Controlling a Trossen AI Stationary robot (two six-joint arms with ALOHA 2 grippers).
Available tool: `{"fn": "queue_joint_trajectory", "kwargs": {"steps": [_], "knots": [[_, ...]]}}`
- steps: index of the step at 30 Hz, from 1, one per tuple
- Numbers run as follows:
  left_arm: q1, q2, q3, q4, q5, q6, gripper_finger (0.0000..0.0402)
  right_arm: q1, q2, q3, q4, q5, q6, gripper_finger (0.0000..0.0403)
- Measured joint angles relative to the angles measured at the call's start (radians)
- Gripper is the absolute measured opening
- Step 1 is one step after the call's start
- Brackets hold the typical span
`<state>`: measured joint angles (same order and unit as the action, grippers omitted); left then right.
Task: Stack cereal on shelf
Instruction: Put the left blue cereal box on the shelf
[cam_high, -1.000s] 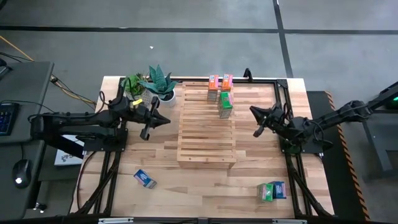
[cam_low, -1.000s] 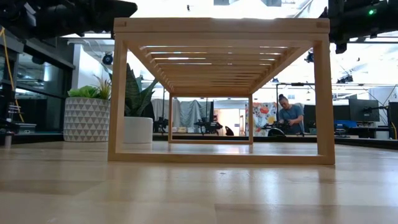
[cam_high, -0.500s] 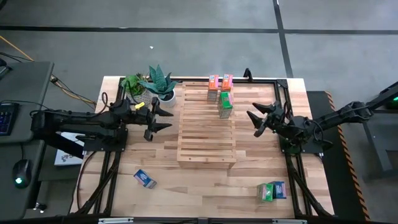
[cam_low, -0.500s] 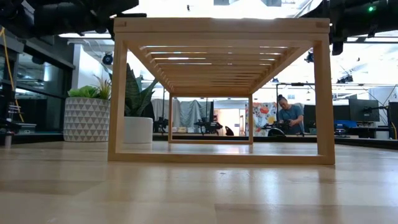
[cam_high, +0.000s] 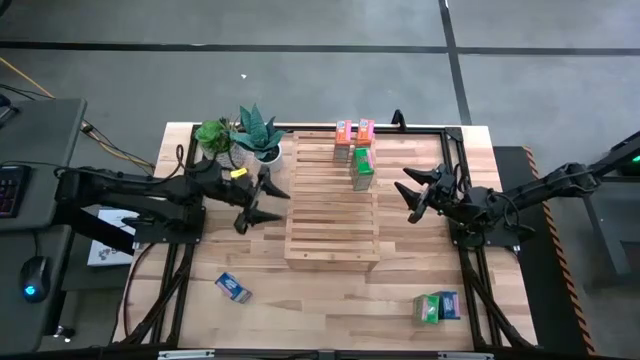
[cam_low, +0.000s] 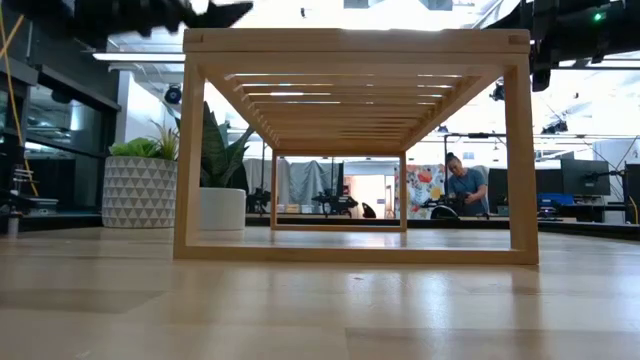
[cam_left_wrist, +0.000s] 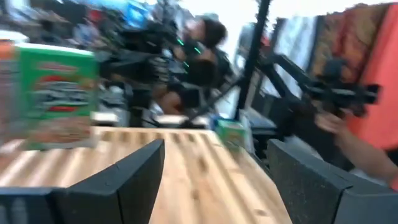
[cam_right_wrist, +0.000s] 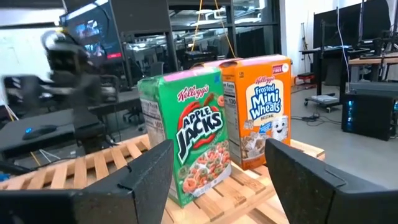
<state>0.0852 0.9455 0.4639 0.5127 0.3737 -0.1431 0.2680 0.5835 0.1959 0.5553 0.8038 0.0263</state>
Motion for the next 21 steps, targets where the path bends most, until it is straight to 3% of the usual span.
{"fn": "queue_joint_trajectory", "kwargs": {"steps": [4, 10, 16, 21], "knots": [[-0.15, 0.0, 0.179, -0.38, -0.064, 0.033, 0.0274, 0.0, 0.0, 0.0, -0.031, 0.0, 0.012, 0.0246], [-0.487, 0.063, 0.458, -0.979, -0.403, -0.095, 0.0274, 0.0, 0.0, 0.0, -0.051, 0.0, 0.029, 0.0246], [-0.826, 0.193, 0.586, -1.21, -0.691, -0.27, 0.0273, 0.0, 0.0, 0.0, -0.06, -0.001, 0.031, 0.0246], [-0.979, 0.314, 0.635, -1.247, -0.767, -0.348, 0.0273, 0.0, 0.0, 0.0, -0.064, -0.023, 0.049, 0.0246]]}}
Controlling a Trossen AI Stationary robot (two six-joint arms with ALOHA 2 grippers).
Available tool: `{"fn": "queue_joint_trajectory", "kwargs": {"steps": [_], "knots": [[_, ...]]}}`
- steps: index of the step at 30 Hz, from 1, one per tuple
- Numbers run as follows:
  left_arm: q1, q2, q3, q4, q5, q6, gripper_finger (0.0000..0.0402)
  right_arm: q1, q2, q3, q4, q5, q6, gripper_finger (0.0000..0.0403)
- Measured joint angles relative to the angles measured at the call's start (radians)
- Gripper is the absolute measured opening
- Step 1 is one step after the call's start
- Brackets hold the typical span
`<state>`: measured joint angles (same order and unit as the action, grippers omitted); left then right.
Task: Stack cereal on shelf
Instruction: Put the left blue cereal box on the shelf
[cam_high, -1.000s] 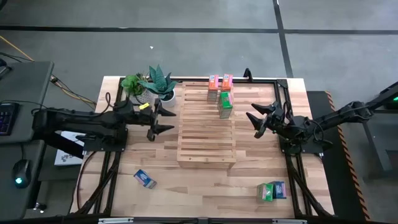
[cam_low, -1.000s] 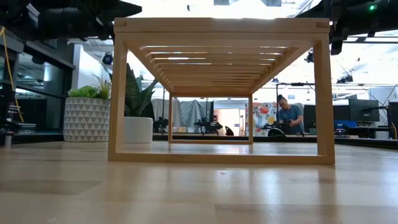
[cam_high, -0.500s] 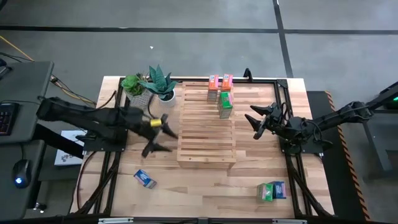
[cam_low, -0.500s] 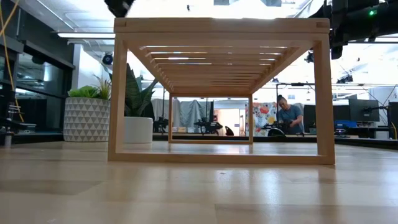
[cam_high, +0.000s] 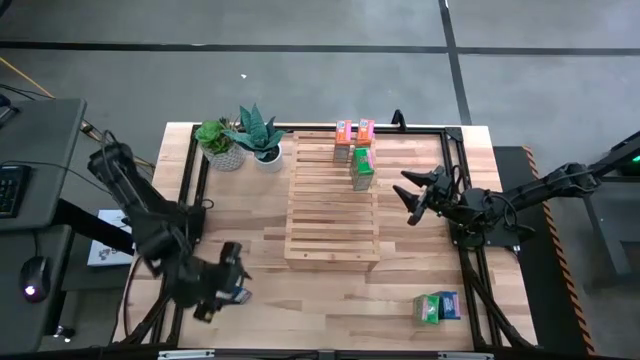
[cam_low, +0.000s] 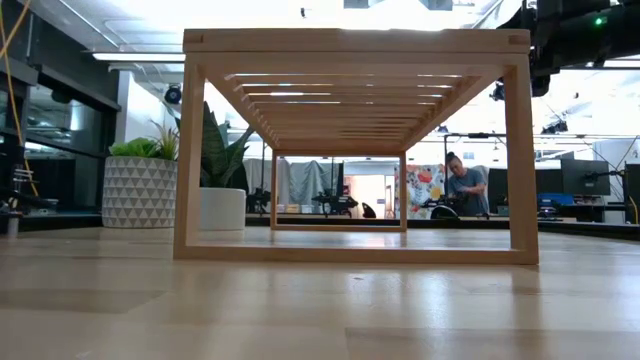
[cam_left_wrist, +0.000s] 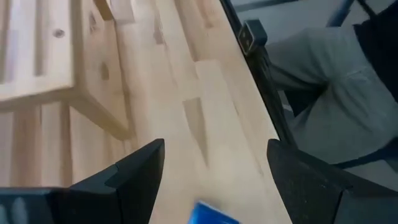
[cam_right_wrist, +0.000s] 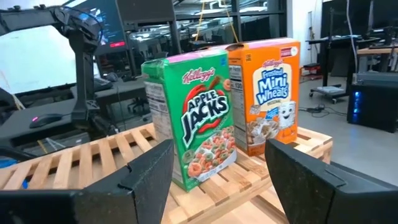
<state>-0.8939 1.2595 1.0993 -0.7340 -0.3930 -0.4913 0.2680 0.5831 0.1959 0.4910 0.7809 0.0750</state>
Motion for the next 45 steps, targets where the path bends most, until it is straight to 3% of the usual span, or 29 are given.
{"fn": "queue_joint_trajectory", "kwargs": {"steps": [6, 14, 27, 32, 40, 45], "knots": [[-0.055, 0.097, 0.009, -0.034, -0.043, -0.058, 0.0273, 0.0, 0.0, 0.0, -0.041, -0.006, 0.041, 0.0246], [-0.063, 0.177, 0.009, -0.175, 0.003, -0.075, 0.0273, 0.0, 0.0, 0.0, -0.111, -0.007, 0.111, 0.0246], [-0.063, 0.185, 0.009, -0.255, 0.121, -0.052, 0.0273, 0.0, 0.0, 0.0, -0.15, -0.007, 0.138, 0.0246], [-0.062, 0.185, 0.009, -0.271, 0.122, 0.054, 0.0273, 0.0, 0.0, 0.0, -0.151, -0.007, 0.138, 0.0246], [-0.055, 0.186, -0.064, -0.262, 0.178, 0.058, 0.0273, 0.0, 0.0, 0.0, -0.151, -0.008, 0.138, 0.0246], [-0.05, 0.19, -0.102, -0.23, 0.138, 0.079, 0.0273, 0.0, 0.0, 0.0, -0.151, -0.011, 0.138, 0.0246]]}}
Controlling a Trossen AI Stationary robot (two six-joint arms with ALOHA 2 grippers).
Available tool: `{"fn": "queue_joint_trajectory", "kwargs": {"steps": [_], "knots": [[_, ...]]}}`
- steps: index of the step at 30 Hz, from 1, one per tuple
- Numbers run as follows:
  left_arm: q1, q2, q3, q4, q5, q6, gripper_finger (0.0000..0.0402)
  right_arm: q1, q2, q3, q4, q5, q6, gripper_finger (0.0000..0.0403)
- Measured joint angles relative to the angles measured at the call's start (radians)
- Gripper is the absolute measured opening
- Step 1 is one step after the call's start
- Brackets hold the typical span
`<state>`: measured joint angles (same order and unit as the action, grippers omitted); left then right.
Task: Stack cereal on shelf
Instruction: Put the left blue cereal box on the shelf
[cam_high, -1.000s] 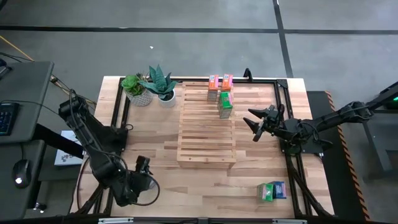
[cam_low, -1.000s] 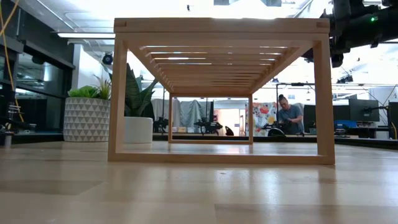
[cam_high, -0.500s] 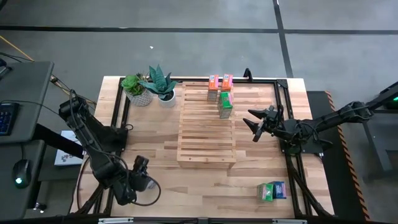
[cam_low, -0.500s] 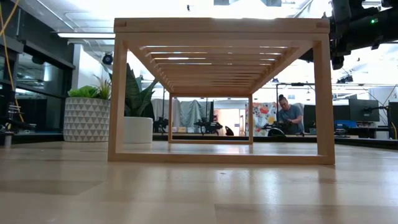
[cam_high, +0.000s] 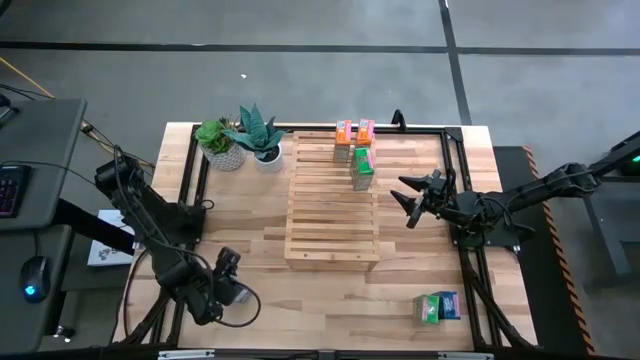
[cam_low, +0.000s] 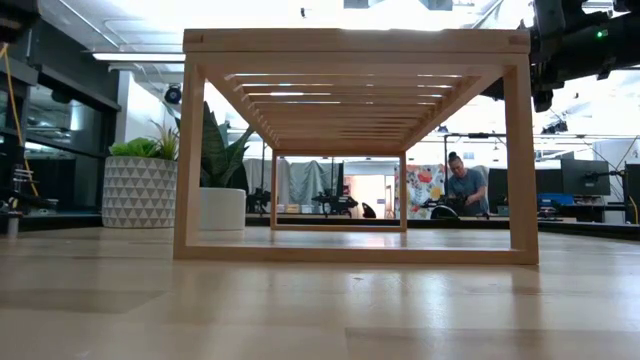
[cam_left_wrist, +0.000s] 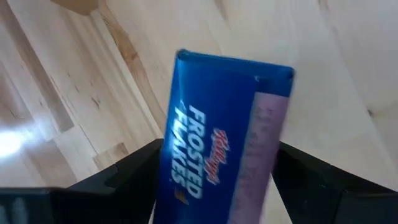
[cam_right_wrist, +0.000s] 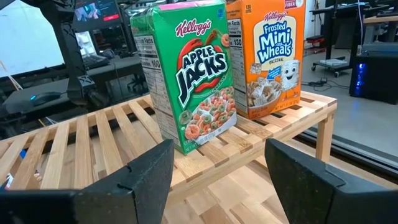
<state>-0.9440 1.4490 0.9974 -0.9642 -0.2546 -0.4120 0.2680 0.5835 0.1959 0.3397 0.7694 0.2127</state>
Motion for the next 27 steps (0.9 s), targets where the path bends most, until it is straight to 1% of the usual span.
{"fn": "queue_joint_trajectory", "kwargs": {"steps": [8, 13, 18, 23, 25, 27], "knots": [[0.003, 0.0, -0.003, 0.008, -0.002, 0.032, 0.0268, 0.0, 0.0, 0.0, 0.0, 0.0, 0.0, 0.0246], [0.008, 0.0, -0.003, 0.047, -0.006, 0.083, 0.0241, 0.0, 0.0, 0.0, 0.0, 0.0, 0.0, 0.0246], [0.028, 0.0, -0.003, 0.05, -0.01, 0.084, 0.021, 0.0, 0.0, 0.0, 0.0, 0.0, 0.0, 0.0246], [0.043, -0.005, -0.002, 0.045, 0.0, 0.084, 0.0194, 0.0, 0.0, 0.0, 0.0, 0.001, 0.0, 0.0246], [0.051, -0.006, 0.021, 0.016, 0.015, 0.084, 0.0191, 0.0, 0.0, 0.0, -0.001, 0.001, 0.0, 0.0246], [0.058, -0.006, 0.073, -0.027, 0.017, 0.079, 0.0191, 0.0, 0.0, 0.0, -0.001, 0.001, 0.0, 0.0246]]}}
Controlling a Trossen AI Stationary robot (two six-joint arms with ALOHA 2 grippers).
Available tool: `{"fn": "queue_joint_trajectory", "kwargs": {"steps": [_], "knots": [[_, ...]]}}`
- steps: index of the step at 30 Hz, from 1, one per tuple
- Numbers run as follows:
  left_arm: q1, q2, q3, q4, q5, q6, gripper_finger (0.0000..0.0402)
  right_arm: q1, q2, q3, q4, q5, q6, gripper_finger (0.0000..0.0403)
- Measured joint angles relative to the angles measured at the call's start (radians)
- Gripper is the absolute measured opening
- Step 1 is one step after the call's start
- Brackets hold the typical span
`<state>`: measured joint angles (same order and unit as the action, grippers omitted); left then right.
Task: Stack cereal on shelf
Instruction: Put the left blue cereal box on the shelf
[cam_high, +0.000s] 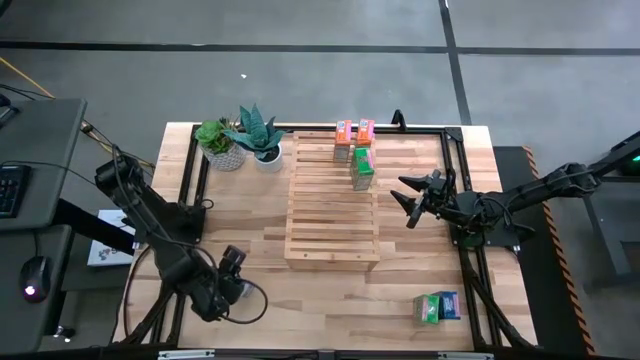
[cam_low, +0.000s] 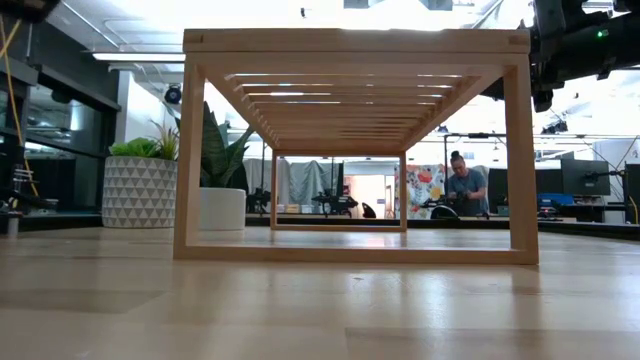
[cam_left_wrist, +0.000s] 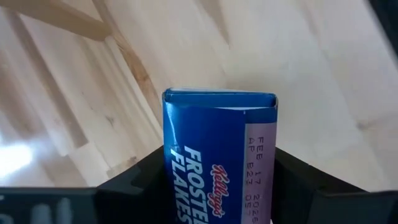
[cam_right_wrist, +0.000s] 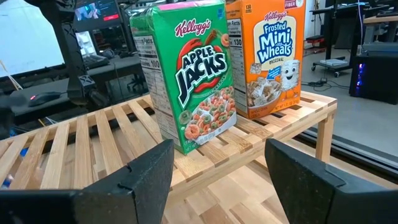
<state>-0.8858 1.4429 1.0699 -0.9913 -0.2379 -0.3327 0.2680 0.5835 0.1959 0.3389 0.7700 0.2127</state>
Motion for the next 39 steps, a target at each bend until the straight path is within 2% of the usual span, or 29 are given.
{"fn": "queue_joint_trajectory", "kwargs": {"steps": [4, 7, 9, 13, 15, 20, 25, 28, 31, 34, 39], "knots": [[0.018, 0.0, 0.176, -0.131, -0.003, -0.006, 0.0191, 0.0, 0.0, 0.0, 0.0, 0.0, 0.0, 0.0246], [0.037, 0.0, 0.371, -0.243, -0.065, -0.025, 0.0191, 0.0, 0.0, 0.0, 0.0, 0.0, 0.0, 0.0246], [0.055, -0.001, 0.504, -0.292, -0.171, -0.03, 0.0191, 0.0, 0.0, 0.0, 0.0, 0.0, 0.0, 0.0246], [0.119, -0.003, 0.697, -0.293, -0.483, 0.067, 0.019, 0.0, 0.0, 0.0, 0.0, 0.0, 0.0, 0.0246], [0.201, -0.002, 0.747, -0.261, -0.506, 0.163, 0.019, 0.0, 0.0, 0.0, 0.0, 0.0, 0.0, 0.0246], [0.481, 0.025, 0.771, -0.157, -0.4, 0.238, 0.019, 0.0, 0.0, 0.0, 0.0, 0.0, 0.0, 0.0246], [0.738, 0.075, 0.771, -0.158, -0.297, 0.203, 0.019, 0.0, 0.0, 0.0, -0.008, 0.0, 0.018, 0.0246], [0.854, 0.108, 0.771, -0.159, -0.201, 0.132, 0.019, 0.0, 0.0, 0.0, -0.011, 0.0, 0.024, 0.0246], [0.923, 0.131, 0.771, -0.156, -0.026, 0.091, 0.019, 0.0, 0.0, 0.0, -0.017, 0.001, 0.023, 0.0246], [0.947, 0.153, 0.771, -0.122, 0.139, 0.082, 0.019, 0.0, 0.0, 0.0, -0.021, 0.001, 0.023, 0.0246], [0.923, 0.212, 0.771, 0.041, 0.269, 0.106, 0.019, 0.0, 0.0, 0.0, -0.021, 0.004, 0.023, 0.0246]]}}
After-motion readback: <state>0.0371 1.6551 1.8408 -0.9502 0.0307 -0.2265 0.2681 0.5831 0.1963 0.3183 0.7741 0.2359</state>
